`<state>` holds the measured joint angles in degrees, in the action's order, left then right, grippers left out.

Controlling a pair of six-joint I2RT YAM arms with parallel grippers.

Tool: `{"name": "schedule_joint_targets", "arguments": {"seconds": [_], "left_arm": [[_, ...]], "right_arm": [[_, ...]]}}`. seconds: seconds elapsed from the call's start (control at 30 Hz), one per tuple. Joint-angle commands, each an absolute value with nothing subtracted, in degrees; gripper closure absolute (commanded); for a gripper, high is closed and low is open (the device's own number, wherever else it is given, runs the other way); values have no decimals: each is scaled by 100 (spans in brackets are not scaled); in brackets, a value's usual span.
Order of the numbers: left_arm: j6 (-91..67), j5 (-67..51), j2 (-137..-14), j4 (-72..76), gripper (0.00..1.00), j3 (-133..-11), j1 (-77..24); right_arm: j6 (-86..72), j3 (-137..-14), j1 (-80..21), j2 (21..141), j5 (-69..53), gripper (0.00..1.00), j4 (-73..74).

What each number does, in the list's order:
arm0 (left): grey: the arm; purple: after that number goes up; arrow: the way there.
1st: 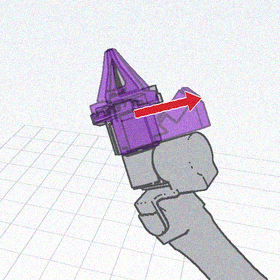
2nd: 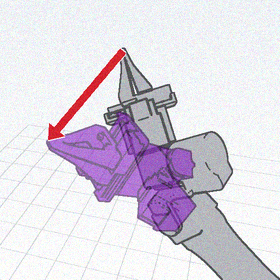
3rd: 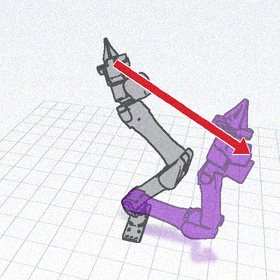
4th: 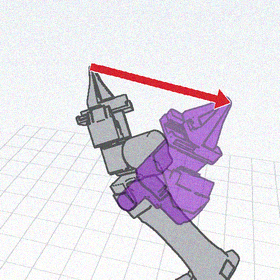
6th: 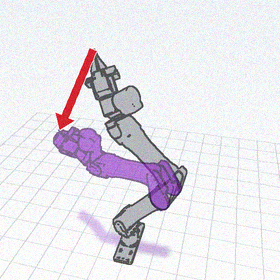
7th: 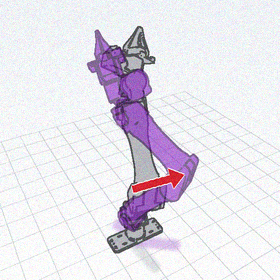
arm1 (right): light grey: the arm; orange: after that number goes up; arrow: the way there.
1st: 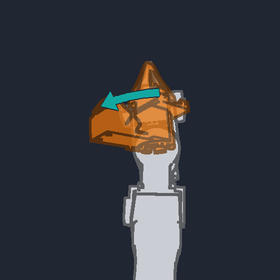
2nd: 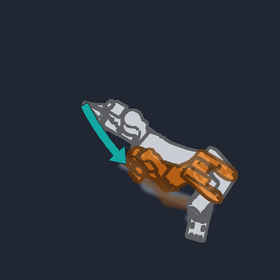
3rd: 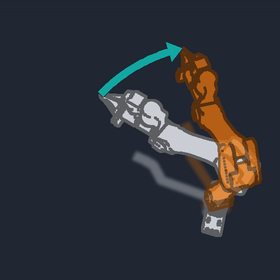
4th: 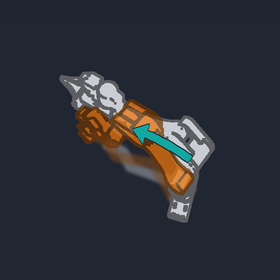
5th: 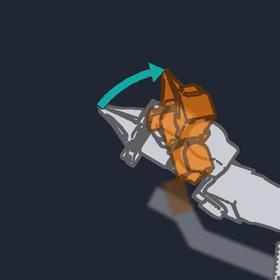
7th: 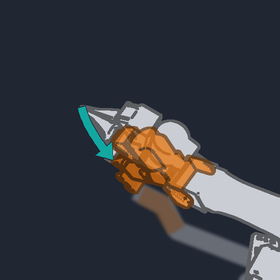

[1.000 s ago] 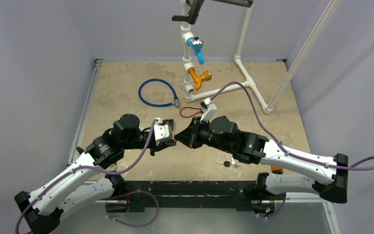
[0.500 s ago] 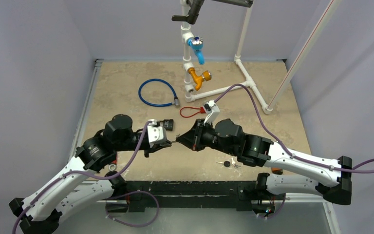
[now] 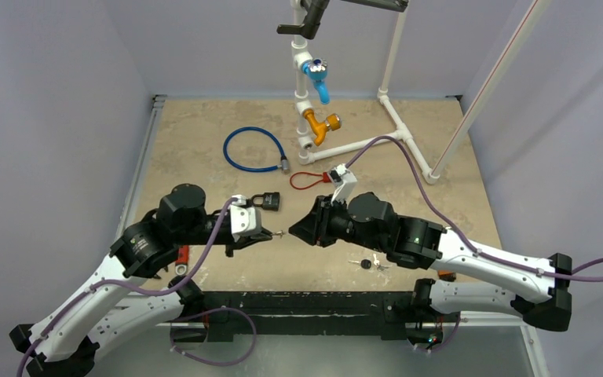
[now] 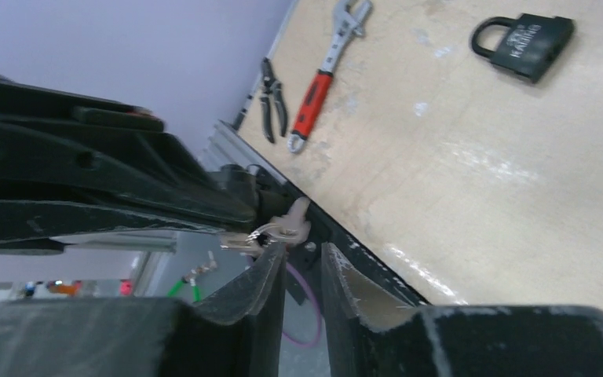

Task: Unlock with the key

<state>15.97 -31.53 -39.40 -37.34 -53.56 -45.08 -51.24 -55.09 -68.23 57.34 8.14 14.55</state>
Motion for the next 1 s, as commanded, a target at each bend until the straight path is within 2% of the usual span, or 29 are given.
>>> {"name": "schedule_joint_targets", "arguments": {"seconds": [0.0, 0.03, 0.17, 0.27, 0.47, 0.63, 0.8, 0.97], "left_arm": [[1800, -3559, -3942, -4336, 100, -5756, -4503], [1833, -3632, -3946, -4450, 100, -5791, -4506], [1861, -3942, -3984, -4839, 100, -5925, -4502], [1836, -4145, -4092, -5073, 100, -6055, -4501], [1811, -4234, -4161, -5225, 100, -6188, -4507], [1802, -4240, -4197, -5295, 100, -6236, -4501], [1791, -4236, -4243, -5270, 100, -6241, -4502], [1797, -4219, -4263, -5271, 100, -6265, -4500]], "right_arm": [[-4481, -6101, -6776, 5645, 1258, 70, 2436], [-4383, -6284, -6777, 5630, 1398, 64, 2642], [-3640, -6913, -6776, 5609, 1792, 49, 3014], [-3109, -7192, -6777, 5824, 1337, 44, 2832], [-2260, -7128, -6878, 6365, -536, 39, 2061], [-1851, -7037, -7246, 6481, -1063, 39, 1735], [-1734, -7026, -7498, 6677, -1253, 44, 1749], [-1749, -6875, -7627, 6753, -1070, 58, 1714]]}}
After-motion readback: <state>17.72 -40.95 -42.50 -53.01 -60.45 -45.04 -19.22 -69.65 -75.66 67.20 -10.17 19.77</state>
